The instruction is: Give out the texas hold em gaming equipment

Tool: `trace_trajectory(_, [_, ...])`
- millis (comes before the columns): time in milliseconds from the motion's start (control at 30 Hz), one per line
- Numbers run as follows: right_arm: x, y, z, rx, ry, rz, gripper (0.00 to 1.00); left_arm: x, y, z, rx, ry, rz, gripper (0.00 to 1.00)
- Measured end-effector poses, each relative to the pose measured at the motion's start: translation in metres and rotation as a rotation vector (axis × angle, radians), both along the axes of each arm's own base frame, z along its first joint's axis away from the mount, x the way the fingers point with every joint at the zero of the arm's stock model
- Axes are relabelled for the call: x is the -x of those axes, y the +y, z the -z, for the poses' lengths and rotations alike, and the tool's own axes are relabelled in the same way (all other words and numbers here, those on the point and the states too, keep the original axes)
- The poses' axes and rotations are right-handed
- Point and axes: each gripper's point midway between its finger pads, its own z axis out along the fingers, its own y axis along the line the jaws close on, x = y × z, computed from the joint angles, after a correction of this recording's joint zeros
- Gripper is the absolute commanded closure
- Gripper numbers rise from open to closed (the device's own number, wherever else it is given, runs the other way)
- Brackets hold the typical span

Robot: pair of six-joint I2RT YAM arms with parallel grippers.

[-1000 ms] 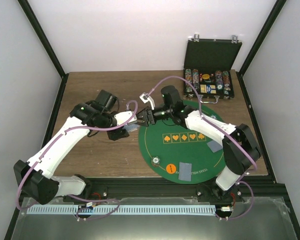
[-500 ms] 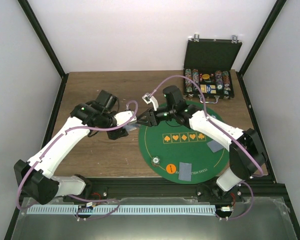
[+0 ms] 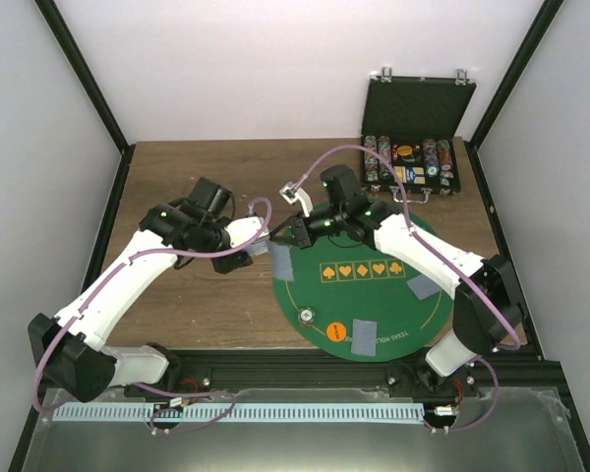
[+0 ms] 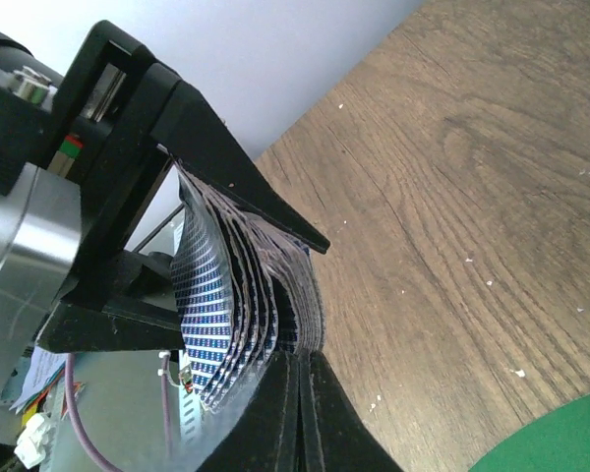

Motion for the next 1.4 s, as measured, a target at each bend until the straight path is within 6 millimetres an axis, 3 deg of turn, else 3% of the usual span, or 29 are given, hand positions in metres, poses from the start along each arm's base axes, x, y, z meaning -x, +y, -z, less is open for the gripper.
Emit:
trace_trajectory(233, [0.003,0.000,-0.002,-0.008,0.034,-0.006,0.96,-0.002,-0.001,0.006,-0.006,0.020,-0.005,0.48])
trace_trajectory(467, [-0.020,-0.018,0.000,0.078,0.005,0.098,0.76,-0.011,0.004,0.018,-0.048,0.027,-0.047,0.49])
trace_trajectory(667, [-0.041,-0.070,0.045,0.328,0.035,0.272,0.54,-0.016,0.017,0.027,-0.065,0.046,-0.103,0.48])
trace_trajectory(833, [-0.018,-0.092,0.097,0.478,0.128,0.238,0.46,-0.014,0.022,0.031,-0.064,0.053,-0.122,0.48])
trace_trajectory(1067, [-0.009,-0.094,0.164,0.612,0.166,0.071,0.40,-0.013,0.022,0.029,-0.057,0.048,-0.121,0.48])
trace_trajectory(1233, [-0.013,-0.091,0.183,0.655,0.110,-0.025,0.37,-0.011,0.023,0.025,-0.050,0.037,-0.121,0.48])
trace_trajectory(1400, [-0.005,-0.093,0.203,0.713,0.085,-0.110,0.39,-0.010,0.023,0.025,-0.043,0.038,-0.118,0.48])
